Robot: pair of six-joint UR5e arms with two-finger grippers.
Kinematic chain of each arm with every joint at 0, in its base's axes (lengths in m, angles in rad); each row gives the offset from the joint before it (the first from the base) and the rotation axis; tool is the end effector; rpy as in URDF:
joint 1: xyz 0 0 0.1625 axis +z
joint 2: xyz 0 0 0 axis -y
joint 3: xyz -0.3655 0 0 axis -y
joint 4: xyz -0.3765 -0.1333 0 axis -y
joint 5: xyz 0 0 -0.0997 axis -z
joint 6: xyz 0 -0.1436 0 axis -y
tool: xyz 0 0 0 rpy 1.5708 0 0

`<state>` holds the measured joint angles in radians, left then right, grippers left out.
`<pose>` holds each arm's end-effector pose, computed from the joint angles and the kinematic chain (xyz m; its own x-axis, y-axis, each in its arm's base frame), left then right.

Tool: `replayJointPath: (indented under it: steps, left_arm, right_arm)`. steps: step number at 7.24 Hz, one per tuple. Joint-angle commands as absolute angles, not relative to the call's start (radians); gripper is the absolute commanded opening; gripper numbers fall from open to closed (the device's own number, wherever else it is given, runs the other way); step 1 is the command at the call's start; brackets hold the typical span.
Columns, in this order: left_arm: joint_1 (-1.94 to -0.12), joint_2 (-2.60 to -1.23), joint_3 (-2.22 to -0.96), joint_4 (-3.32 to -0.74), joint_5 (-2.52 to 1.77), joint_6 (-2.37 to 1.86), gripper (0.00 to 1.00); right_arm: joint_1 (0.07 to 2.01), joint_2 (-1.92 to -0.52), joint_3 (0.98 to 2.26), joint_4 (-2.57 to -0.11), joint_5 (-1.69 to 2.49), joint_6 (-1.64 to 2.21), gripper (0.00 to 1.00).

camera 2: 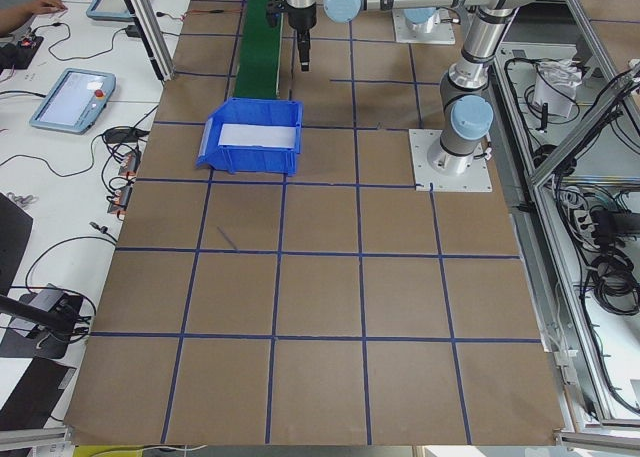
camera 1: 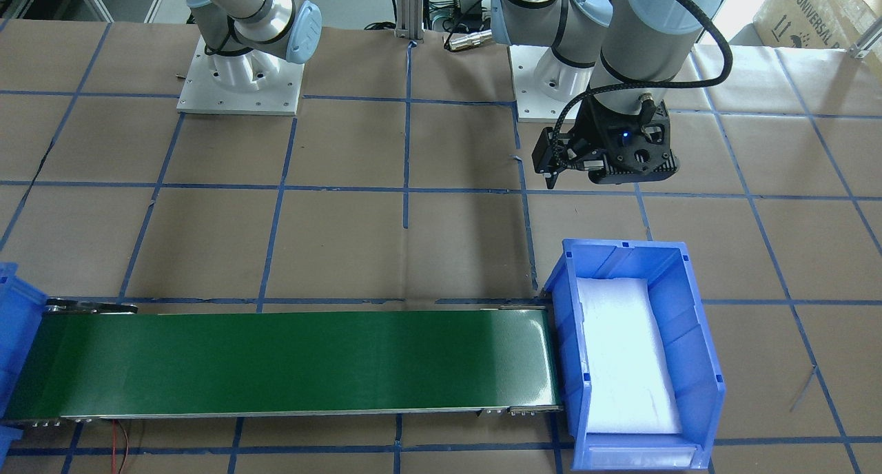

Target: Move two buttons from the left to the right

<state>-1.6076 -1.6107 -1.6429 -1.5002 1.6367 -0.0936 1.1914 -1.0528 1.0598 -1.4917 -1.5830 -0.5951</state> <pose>-0.1415 -0.4775 0.3383 -0.9961 -0.0541 -0.0694 -0.0566 0.9978 0.0351 -0.1165 -0.6473 0.3258 -0.9763 -0.2129 -0.0381 -0.2153 0.9734 0.0780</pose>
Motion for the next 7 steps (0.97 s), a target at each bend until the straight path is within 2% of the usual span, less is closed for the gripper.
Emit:
replayJointPath:
  steps: [1,2,4,5,7]
  left_arm:
    - [-1.608,-1.611,-1.643,-1.5,1.637,-0.094,1.0]
    - [-1.608,-1.611,-1.643,-1.5,1.637,-0.094,1.0]
    - [-1.608,-1.611,-1.643,-1.5,1.637,-0.094,1.0]
    - [-1.608,-1.611,-1.643,-1.5,1.637,-0.094,1.0]
    - [-1.608,-1.611,-1.643,-1.5,1.637,-0.094,1.0]
  right_arm:
    - [1.334,-1.177,1.097,-1.4,-1.588,-0.464,1.0]
    - [1.386,-1.283,1.135,-1.322,-1.576,-0.407,1.0]
    - [1.6,-1.392,1.212,-1.33,-1.589,-0.258,1.0]
    - [1.715,-1.411,1.227,-1.344,-1.594,-0.113,1.0]
    - [1.695,-1.388,1.239,-1.391,-1.594,0.061,1.0]
